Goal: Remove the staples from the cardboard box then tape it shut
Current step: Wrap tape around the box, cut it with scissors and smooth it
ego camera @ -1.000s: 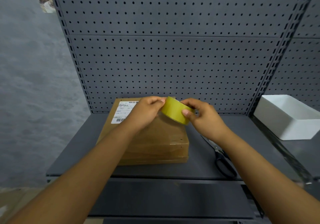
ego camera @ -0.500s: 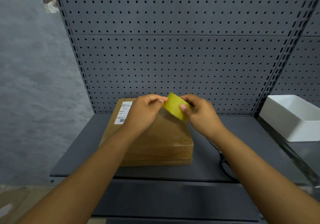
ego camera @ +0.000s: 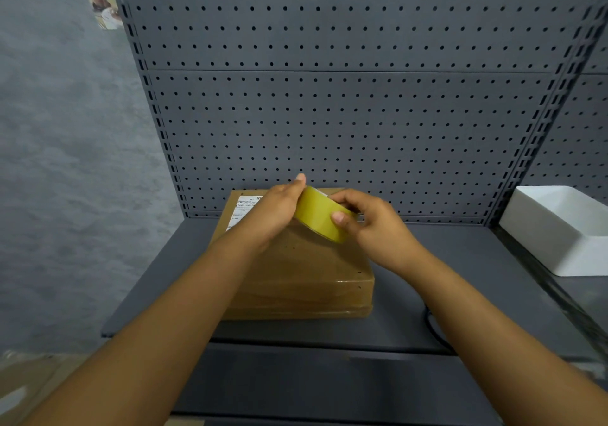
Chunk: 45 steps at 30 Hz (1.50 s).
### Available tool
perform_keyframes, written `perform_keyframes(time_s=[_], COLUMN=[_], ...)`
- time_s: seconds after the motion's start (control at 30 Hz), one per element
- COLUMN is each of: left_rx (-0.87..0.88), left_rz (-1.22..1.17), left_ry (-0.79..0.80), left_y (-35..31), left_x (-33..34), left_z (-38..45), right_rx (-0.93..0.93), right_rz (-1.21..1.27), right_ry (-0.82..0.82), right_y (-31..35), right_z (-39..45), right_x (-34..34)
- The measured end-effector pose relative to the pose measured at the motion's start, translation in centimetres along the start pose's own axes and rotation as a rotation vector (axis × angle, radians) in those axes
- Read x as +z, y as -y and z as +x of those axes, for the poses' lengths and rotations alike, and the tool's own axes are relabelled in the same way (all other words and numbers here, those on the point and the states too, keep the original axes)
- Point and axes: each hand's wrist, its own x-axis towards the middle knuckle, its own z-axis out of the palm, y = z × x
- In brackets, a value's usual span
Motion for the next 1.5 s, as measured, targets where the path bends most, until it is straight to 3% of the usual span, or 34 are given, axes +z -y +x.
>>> perform_keyframes(time_s=[0.13,0.33,0.43,0.63,0.87,1.1,1.3,1.5], left_rx=[-0.063,0.032,0.029,-0.062,-0.011,0.104,0.189,0.261], left_rz=[-0.223,-0.197,-0.108,-0.203,-0.333,-0.216,0.012,0.023], left_ry=[0.017,0.098,0.084,0.038,0.284,0.301,0.251,0.070], left_y=[-0.2,0.2,0.1,0.0,1.7,1.7,1.1,1.5], left_x=[-0.4,-2.0,-1.8,-0.9,-2.4,-2.1,-2.8,-2.1], left_z=[0.4,0.7,0.8,0.8,0.9,0.7,0.7,0.8], right_rx=[-0.005,0.053,0.022,-0.048,-0.015,0.009,-0.008,-0.006], right_rz=[-0.014,-0.025,0.037,0.077,0.131,0.058,0.054,0.056], right_ry=[-0.027,-0.118,-0.056,0.048,0.086,0.142,0.124,0.073], right_y=[0.0,-0.8,-0.7,-0.5,-1.0,0.0,-0.6,-0.4], right_z=[0.0,0.2,0.1,-0.2,-0.5,0.3,0.5,0.5], right_x=[0.0,-0.6,-0.7,-0.2,-1.0,0.1,0.2,0.3])
